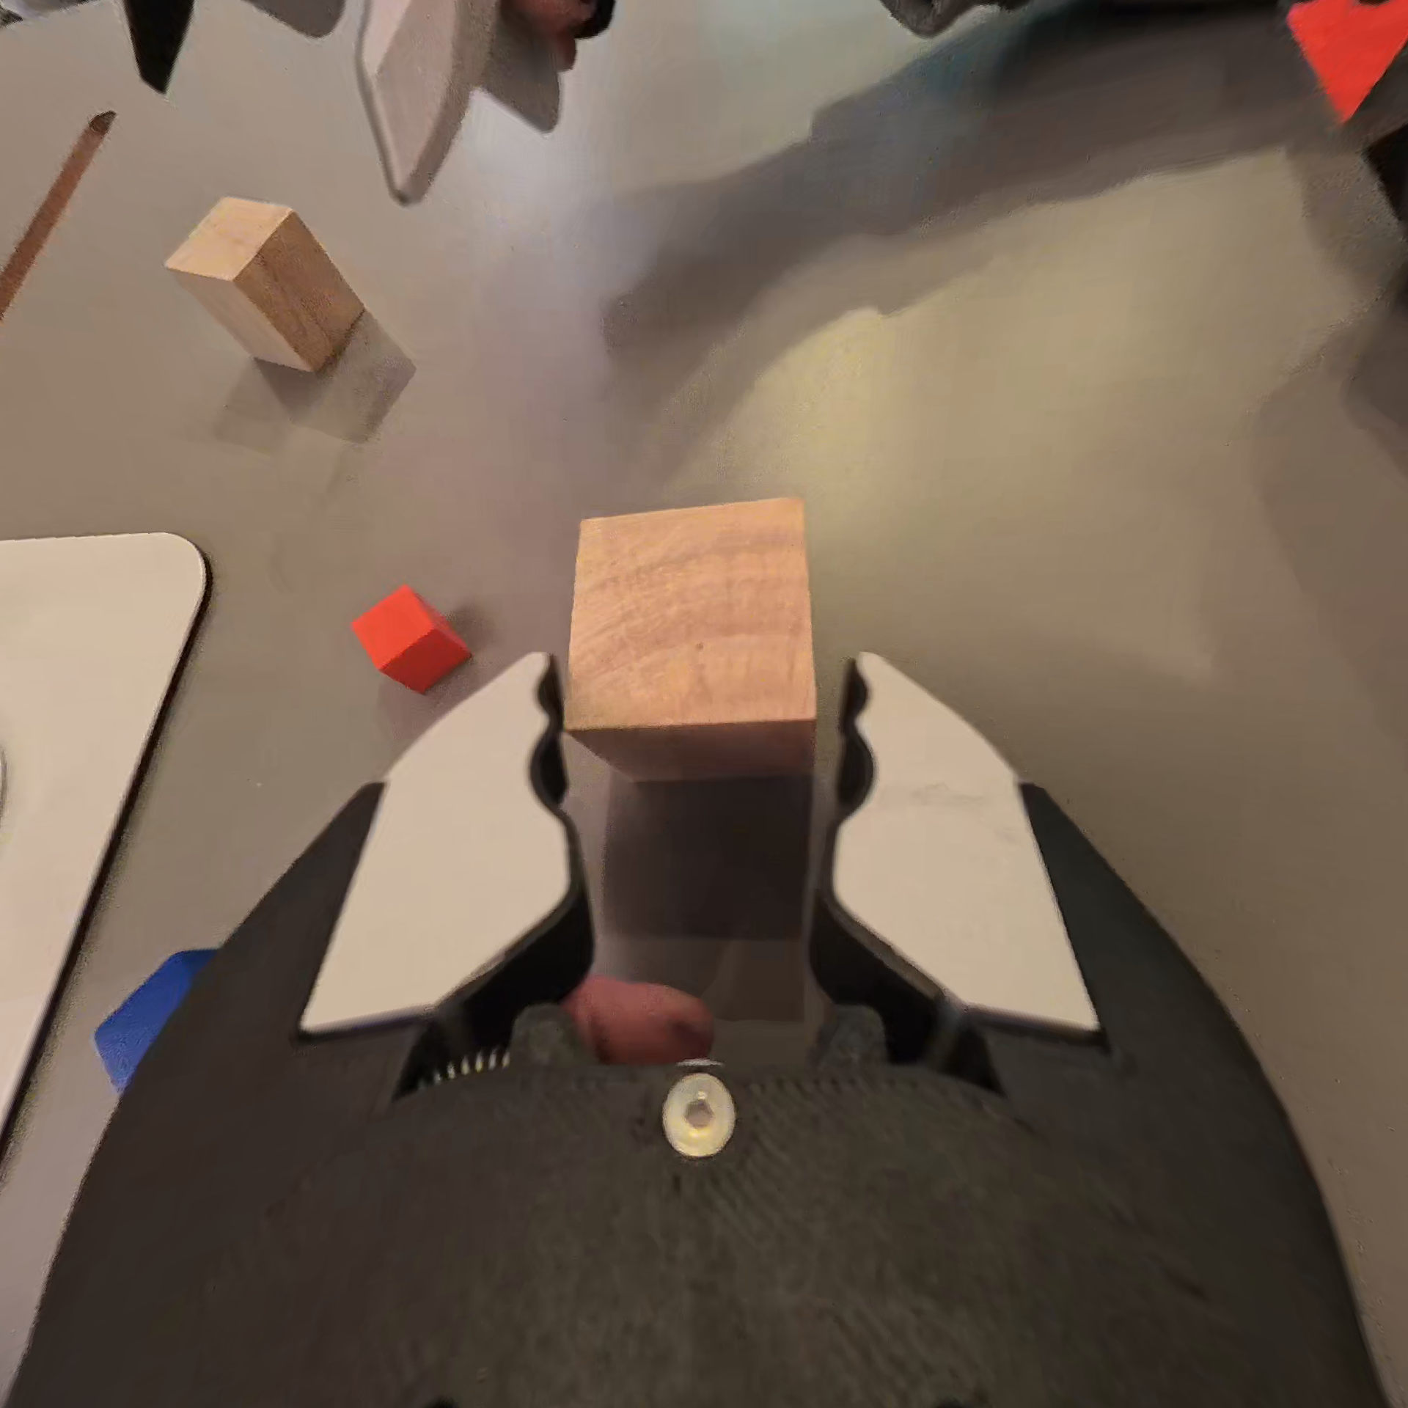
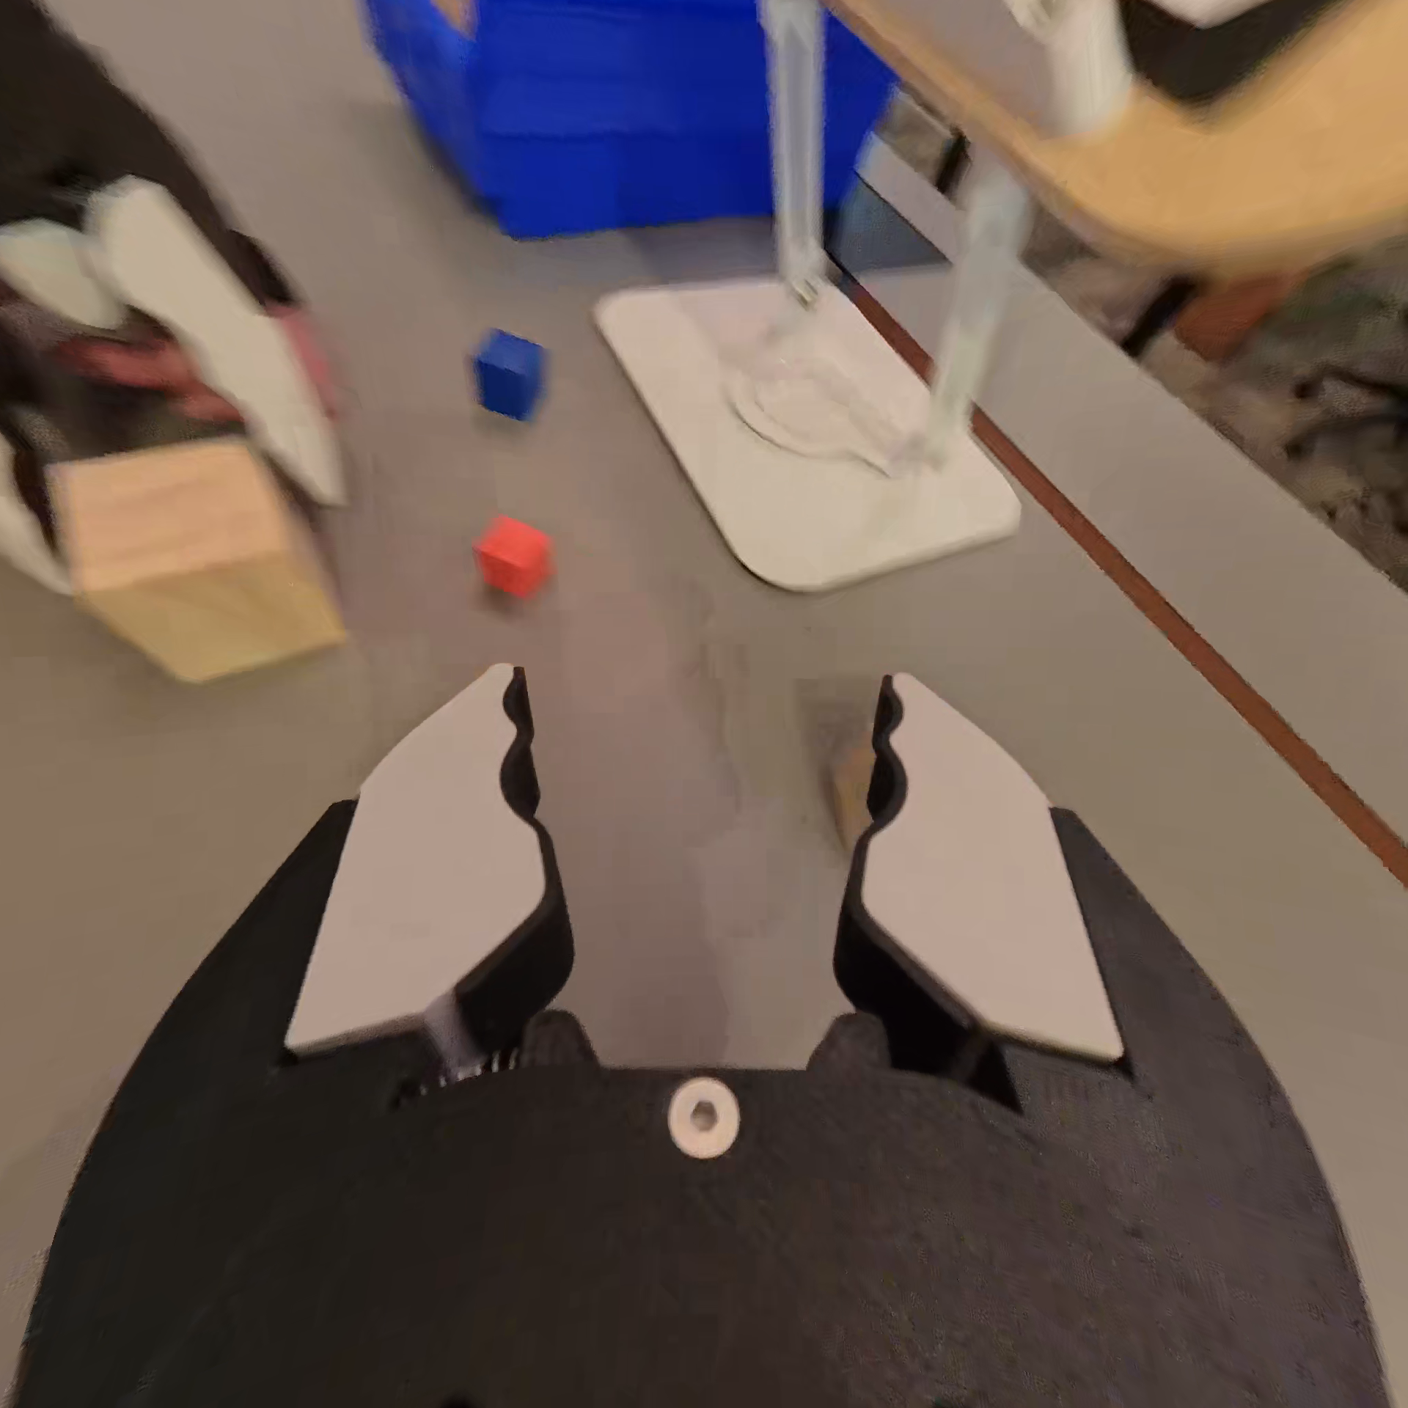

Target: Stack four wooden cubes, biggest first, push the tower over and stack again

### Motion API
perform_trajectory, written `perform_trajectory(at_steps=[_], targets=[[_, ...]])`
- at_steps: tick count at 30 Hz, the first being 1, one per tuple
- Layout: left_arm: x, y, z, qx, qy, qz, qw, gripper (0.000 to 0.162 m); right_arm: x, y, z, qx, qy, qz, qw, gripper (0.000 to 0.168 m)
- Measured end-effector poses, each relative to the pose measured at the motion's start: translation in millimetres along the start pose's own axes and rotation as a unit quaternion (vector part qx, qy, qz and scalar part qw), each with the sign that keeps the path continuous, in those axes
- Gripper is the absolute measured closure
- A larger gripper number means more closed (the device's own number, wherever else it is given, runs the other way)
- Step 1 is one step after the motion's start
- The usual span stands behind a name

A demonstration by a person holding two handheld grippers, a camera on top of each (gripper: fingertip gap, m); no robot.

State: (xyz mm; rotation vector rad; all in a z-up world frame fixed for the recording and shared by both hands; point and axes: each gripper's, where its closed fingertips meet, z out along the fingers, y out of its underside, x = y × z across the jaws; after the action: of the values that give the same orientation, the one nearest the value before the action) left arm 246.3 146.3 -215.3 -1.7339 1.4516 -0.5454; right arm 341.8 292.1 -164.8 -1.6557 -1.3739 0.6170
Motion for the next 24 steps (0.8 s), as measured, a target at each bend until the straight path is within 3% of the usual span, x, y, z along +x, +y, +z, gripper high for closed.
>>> perform_trajectory(at_steps=[1,5,12,17,20,24], targets=[[-1.9,-1.1,1.6,0.001,-0.007,0.007,1.000,0.101,13.4,12.7,2.9,-0.015,0.012,0.012,1.000,0.081],[-1.2,-1.1,2.3,-0.001,-0.002,-0.002,1.000,0.102,41.0,42.8,21.7,-0.063,0.023,0.019,0.998,0.077],[0.0,4.4,-5.3,-0.005,0.002,0.000,1.000,0.102,75.0,50.2,41.1,-0.079,0.027,0.038,0.996,0.085],[-7.9,11.7,-12.6,-0.007,-0.008,-0.007,1.000,0.102,86.1,37.6,37.8,-0.053,0.016,0.016,0.998,0.079],[-15.5,15.6,-15.2,-0.015,-0.022,-0.012,1.000,0.102,95.8,50.2,49.6,-0.086,0.003,0.023,0.996,0.077],[-23.8,18.6,-17.8,-0.008,-0.034,-0.029,0.999,0.102,92.7,49.7,56.7,-0.081,-0.030,0.036,0.996,0.096]])
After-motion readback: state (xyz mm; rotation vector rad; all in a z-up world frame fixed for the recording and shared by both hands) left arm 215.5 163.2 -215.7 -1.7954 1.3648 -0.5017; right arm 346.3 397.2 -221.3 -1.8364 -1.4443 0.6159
